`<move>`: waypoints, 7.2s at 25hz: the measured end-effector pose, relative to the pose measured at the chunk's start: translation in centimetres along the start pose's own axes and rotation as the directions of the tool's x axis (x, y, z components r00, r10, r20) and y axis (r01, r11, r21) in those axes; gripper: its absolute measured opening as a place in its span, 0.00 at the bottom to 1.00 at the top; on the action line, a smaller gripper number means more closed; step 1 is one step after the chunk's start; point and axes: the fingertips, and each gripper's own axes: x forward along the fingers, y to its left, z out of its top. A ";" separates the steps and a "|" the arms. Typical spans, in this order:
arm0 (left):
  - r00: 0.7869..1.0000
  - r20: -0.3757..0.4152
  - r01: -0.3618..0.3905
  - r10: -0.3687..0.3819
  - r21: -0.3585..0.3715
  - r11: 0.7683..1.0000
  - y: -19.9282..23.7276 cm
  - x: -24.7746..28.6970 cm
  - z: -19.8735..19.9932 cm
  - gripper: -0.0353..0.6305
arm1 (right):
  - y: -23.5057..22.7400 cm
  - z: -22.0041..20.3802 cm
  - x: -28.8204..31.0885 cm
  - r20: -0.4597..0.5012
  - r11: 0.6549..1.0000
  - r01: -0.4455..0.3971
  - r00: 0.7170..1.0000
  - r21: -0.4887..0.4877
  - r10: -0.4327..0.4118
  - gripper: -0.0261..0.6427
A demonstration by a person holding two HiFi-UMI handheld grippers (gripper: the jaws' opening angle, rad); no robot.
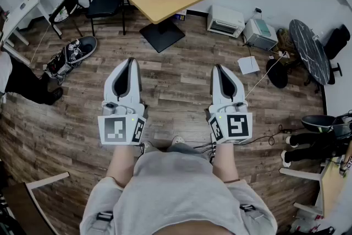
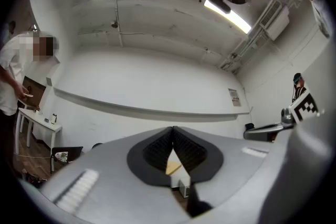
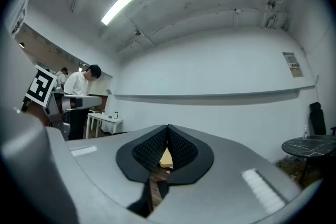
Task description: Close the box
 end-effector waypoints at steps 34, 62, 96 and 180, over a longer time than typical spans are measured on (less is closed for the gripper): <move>0.993 0.057 -0.102 0.101 0.018 0.995 -3.0 5.6 -1.0 0.14 | -7.3 -1.7 4.1 0.052 0.996 -0.088 0.995 0.034 0.087 0.05; 0.996 0.072 -0.050 0.047 0.029 0.998 13.3 26.3 -5.3 0.14 | -7.8 -2.0 30.2 0.089 1.000 -0.023 0.996 0.003 0.022 0.05; 0.988 0.073 -0.139 0.136 0.029 0.990 19.8 46.7 -11.5 0.14 | -15.9 -5.2 52.4 0.102 0.993 -0.120 0.988 -0.004 0.120 0.05; 0.976 -0.184 -0.137 0.118 -0.098 0.986 39.8 72.3 -33.0 0.14 | -10.0 -42.7 97.4 -0.766 0.849 -0.293 0.372 0.438 0.524 0.16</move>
